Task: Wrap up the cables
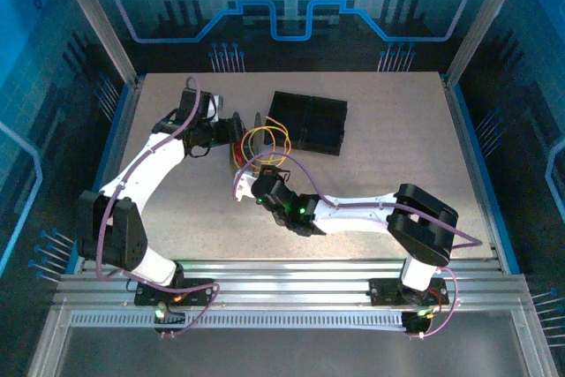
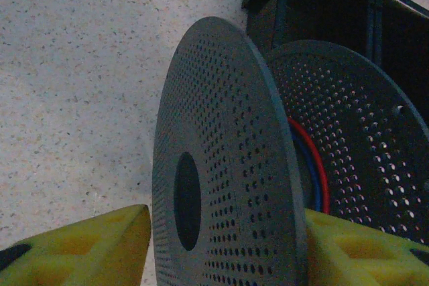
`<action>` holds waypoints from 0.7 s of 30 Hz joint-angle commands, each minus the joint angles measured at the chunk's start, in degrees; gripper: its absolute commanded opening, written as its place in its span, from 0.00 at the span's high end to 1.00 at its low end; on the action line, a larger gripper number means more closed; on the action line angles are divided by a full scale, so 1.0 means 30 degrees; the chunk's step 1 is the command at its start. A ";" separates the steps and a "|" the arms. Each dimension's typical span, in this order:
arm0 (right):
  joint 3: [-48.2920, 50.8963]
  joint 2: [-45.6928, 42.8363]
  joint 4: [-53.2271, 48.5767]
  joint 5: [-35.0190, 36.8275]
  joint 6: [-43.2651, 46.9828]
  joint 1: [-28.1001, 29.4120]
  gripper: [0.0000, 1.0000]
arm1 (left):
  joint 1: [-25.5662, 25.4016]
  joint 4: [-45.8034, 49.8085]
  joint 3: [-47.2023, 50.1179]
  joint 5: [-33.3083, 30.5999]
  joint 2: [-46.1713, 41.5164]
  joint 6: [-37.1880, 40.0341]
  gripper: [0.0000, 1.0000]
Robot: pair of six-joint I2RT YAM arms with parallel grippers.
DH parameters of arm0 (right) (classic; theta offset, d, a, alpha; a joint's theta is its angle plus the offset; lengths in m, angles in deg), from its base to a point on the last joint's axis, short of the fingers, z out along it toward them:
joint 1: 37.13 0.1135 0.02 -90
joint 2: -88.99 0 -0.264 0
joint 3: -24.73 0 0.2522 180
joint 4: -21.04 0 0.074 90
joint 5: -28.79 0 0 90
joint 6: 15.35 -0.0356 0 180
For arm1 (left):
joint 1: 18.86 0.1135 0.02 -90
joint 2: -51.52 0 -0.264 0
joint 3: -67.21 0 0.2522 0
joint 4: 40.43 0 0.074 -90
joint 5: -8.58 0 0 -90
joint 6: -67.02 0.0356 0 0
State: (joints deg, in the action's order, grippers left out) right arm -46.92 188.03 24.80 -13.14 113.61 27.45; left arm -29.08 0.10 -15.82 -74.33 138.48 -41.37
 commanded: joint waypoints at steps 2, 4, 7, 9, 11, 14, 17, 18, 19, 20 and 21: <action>-0.0685 0.0264 -0.0062 0.0455 -0.0518 0.0085 1.00 | 0.0125 0.0280 -0.0125 -0.0076 0.0315 0.0359 0.56; -0.0710 0.0186 -0.0157 0.0440 -0.0686 0.0106 1.00 | 0.0125 0.0278 -0.0157 -0.0021 0.0397 0.0361 0.72; -0.0591 -0.0352 -0.0576 0.0167 -0.1395 0.0153 1.00 | 0.0123 0.0408 -0.0279 -0.0370 0.0430 0.0265 1.00; -0.0375 -0.1213 -0.1655 -0.0403 -0.2493 0.0160 1.00 | 0.0125 0.0454 -0.0315 -0.0811 0.0236 0.0170 1.00; 0.0102 -0.2441 -0.2796 -0.1814 -0.4154 0.0082 1.00 | 0.0125 0.0382 -0.0246 -0.1180 -0.0140 -0.0026 1.00; 0.1096 -0.4780 -0.4678 -0.4891 -0.7364 -0.0580 1.00 | 0.0176 0.0185 -0.0111 -0.1456 -0.0810 -0.0351 1.00; 0.2792 -0.7429 -0.5238 -0.9176 -0.9901 -0.1713 1.00 | 0.0269 0.0215 -0.0248 -0.1412 -0.1270 -0.0501 1.00; 0.3480 -0.8170 -0.5381 -1.0719 -1.0835 -0.2321 1.00 | 0.0322 0.0243 -0.0344 -0.1358 -0.1392 -0.0587 1.00; 0.3987 -0.8841 -0.5422 -1.1898 -1.1455 -0.2892 1.00 | 0.0373 0.0341 -0.0458 -0.1313 -0.1495 -0.0630 1.00; 0.4581 -0.9650 -0.5401 -1.3285 -1.2342 -0.3611 1.00 | 0.0429 0.0463 -0.0608 -0.1239 -0.1613 -0.0739 1.00; 0.5140 -1.0407 -0.5300 -1.4552 -1.3049 -0.4340 1.00 | 0.0501 0.0576 -0.0720 -0.1140 -0.1803 -0.0861 1.00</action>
State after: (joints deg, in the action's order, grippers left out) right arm -35.77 161.00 11.66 -40.55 85.99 18.95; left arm -28.65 2.72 -15.80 -78.05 136.82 -41.75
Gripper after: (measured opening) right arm 0.060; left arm 0.077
